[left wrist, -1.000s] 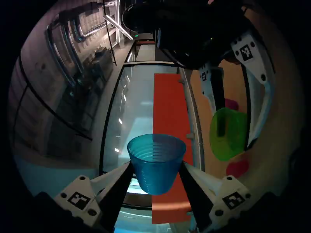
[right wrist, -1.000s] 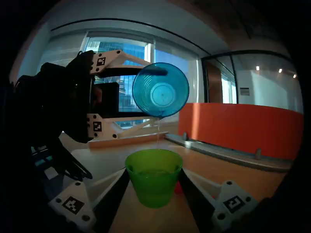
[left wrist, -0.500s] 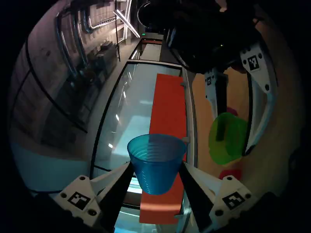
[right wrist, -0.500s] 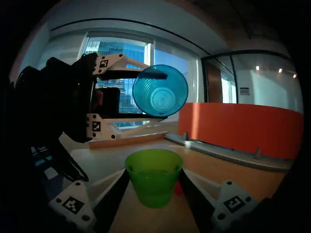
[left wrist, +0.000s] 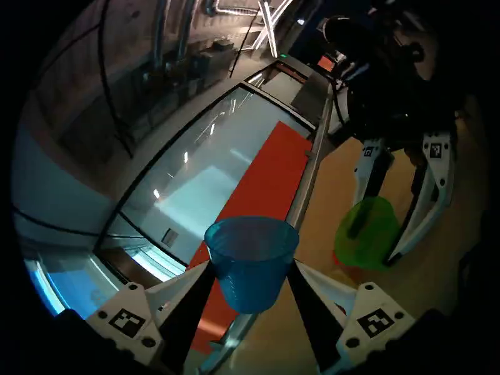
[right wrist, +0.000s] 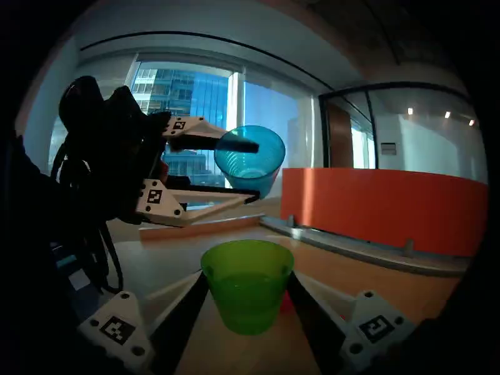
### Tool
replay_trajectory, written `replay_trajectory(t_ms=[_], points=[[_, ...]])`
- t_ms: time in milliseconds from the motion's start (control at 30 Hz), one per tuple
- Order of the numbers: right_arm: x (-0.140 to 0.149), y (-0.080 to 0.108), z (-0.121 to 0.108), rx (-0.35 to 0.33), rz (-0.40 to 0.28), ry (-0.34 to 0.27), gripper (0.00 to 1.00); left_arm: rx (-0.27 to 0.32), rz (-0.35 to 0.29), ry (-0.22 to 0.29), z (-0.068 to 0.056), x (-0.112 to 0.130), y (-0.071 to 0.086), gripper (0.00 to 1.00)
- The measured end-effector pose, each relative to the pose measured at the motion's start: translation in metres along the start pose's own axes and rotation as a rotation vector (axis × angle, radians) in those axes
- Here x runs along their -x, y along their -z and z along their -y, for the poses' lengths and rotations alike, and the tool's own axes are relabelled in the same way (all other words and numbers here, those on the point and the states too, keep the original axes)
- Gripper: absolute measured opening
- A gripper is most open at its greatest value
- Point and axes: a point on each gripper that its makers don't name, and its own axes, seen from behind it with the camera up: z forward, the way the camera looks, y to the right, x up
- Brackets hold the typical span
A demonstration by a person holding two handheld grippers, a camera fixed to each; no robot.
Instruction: Pour water
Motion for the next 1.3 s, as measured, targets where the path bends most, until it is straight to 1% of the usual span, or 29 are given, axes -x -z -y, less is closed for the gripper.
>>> replay_trajectory(t_ms=[100, 200, 400, 600, 700, 767, 933, 1000, 1100, 1200, 1300], points=[[-0.001, 0.004, -0.001, 0.006, 0.002, 0.004, 0.88, 0.002, -0.003, 0.082, 0.0, 0.002, 0.002, 0.8], [-0.003, 0.008, -0.002, 0.012, 0.001, 0.007, 0.88, 0.0, 0.0, 0.15, 0.001, 0.006, 0.004, 0.8], [-0.009, 0.016, -0.006, 0.028, -0.004, 0.007, 0.87, -0.001, 0.015, 0.294, 0.0, 0.019, 0.001, 0.8], [-0.01, 0.023, -0.011, 0.047, -0.006, 0.008, 0.87, 0.014, 0.015, 0.451, -0.007, 0.027, -0.001, 0.8], [-0.011, 0.027, -0.013, 0.056, -0.007, 0.009, 0.87, 0.038, 0.009, 0.537, -0.011, 0.029, -0.001, 0.8], [-0.013, 0.03, -0.014, 0.061, -0.01, 0.007, 0.88, 0.056, 0.002, 0.605, -0.013, 0.031, 0.0, 0.8], [-0.02, 0.038, -0.02, 0.074, -0.018, 0.001, 0.87, 0.101, -0.029, 0.778, -0.016, 0.03, 0.003, 0.8], [-0.022, 0.041, -0.022, 0.08, -0.02, 0.001, 0.88, 0.114, -0.043, 0.835, -0.016, 0.029, 0.003, 0.8], [-0.024, 0.045, -0.026, 0.09, -0.019, 0.004, 0.87, 0.127, -0.06, 0.89, -0.016, 0.029, 0.004, 0.8], [-0.024, 0.047, -0.028, 0.095, -0.015, 0.008, 0.87, 0.137, -0.06, 0.9, -0.019, 0.032, 0.005, 0.8], [-0.025, 0.047, -0.028, 0.096, -0.009, 0.013, 0.87, 0.148, -0.048, 0.893, -0.024, 0.035, 0.005, 0.8]])
